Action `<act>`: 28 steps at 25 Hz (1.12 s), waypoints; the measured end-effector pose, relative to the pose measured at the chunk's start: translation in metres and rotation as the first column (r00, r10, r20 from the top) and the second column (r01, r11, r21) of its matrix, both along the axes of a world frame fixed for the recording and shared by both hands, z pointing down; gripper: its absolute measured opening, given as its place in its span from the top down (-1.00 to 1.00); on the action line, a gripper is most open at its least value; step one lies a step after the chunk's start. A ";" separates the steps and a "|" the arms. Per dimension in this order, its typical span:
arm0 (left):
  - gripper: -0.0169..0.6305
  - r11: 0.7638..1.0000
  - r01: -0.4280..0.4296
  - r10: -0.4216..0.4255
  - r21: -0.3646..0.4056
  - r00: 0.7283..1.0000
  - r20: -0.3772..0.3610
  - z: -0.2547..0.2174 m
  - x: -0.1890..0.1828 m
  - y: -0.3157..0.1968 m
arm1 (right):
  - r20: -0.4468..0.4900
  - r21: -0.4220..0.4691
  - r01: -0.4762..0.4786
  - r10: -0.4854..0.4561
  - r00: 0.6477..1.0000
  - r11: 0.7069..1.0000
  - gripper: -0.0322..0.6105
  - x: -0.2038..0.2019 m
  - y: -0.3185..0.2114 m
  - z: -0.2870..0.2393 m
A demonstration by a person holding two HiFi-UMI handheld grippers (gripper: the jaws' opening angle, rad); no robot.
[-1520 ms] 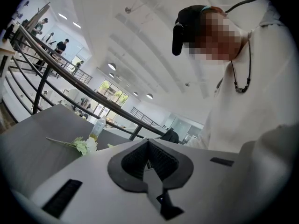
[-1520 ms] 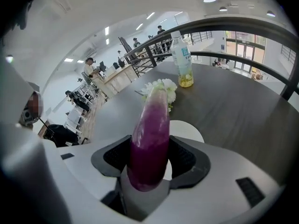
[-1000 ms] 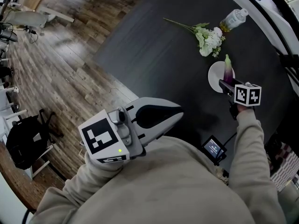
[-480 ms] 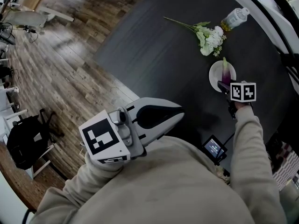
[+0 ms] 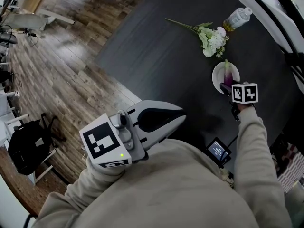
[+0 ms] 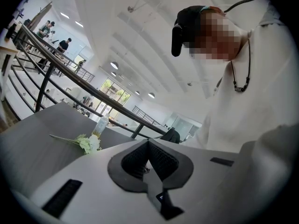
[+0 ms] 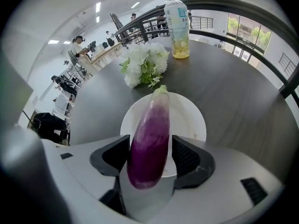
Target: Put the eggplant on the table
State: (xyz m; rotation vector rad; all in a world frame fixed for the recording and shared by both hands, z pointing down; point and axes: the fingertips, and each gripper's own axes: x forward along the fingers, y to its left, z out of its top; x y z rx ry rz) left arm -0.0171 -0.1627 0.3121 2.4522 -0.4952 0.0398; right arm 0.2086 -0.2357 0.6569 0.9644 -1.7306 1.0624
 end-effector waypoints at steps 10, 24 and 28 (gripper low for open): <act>0.93 1.000 -0.010 0.010 0.007 1.000 0.001 -0.001 0.000 -0.002 | -0.002 0.011 -0.021 0.021 1.000 1.000 -0.02 0.003 -0.002 -0.003; 0.93 0.973 -0.179 0.182 0.146 0.983 -0.008 -0.045 0.031 -0.014 | 0.030 0.154 -0.167 0.164 0.986 0.974 -0.01 0.039 0.004 -0.088; 0.93 0.951 -0.247 0.254 0.186 0.967 -0.012 -0.059 0.052 -0.017 | 0.099 0.247 -0.236 0.218 0.971 0.940 -0.01 0.051 0.015 -0.146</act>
